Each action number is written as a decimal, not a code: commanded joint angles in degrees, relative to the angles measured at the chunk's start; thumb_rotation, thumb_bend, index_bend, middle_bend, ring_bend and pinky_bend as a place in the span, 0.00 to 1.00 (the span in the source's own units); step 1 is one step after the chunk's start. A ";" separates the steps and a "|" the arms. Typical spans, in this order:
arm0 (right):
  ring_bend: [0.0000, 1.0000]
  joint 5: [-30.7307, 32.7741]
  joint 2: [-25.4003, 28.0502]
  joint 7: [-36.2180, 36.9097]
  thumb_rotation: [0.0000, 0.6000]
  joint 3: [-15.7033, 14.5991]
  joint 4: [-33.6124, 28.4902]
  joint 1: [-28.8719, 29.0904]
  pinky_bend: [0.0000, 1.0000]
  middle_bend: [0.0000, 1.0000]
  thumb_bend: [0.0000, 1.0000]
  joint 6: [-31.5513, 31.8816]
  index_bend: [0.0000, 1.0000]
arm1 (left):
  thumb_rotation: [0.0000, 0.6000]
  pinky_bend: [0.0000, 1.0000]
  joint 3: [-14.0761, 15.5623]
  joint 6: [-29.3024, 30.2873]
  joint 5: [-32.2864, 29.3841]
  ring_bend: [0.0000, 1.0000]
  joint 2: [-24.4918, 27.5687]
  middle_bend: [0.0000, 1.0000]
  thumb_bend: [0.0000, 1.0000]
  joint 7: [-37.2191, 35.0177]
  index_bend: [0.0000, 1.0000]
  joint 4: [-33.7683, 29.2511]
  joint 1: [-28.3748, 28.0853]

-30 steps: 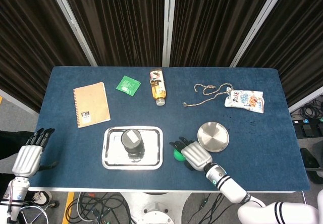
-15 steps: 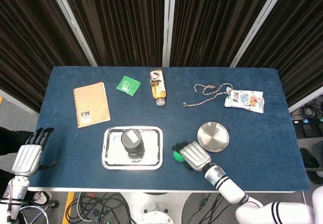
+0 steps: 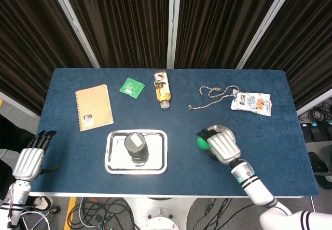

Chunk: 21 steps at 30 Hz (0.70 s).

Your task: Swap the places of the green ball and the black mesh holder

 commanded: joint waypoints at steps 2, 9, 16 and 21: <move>0.34 2.43 0.38 2.73 1.00 0.17 4.41 -1.77 0.57 0.39 0.43 0.22 0.39 | 1.00 0.17 0.15 0.49 0.60 0.01 -0.21 0.07 0.03 0.49 0.05 -0.34 0.26; 0.33 4.33 -2.03 6.50 1.00 -0.23 10.63 -1.96 0.48 0.35 0.43 -3.14 0.38 | 1.00 0.17 0.10 0.50 0.83 0.01 0.27 0.07 0.03 0.51 0.05 -0.68 0.51; 0.24 3.30 -4.61 9.38 1.00 -0.68 15.03 -1.89 0.31 0.29 0.40 -5.11 0.34 | 1.00 0.17 -0.06 0.36 0.87 0.01 0.40 0.07 0.03 0.12 0.05 -0.37 0.69; 0.16 3.59 -5.29 9.67 1.00 -0.57 16.07 -1.81 0.25 0.25 0.40 -5.90 0.28 | 1.00 0.17 -0.25 0.52 0.96 0.01 0.33 0.07 0.03 0.08 0.05 -0.19 0.79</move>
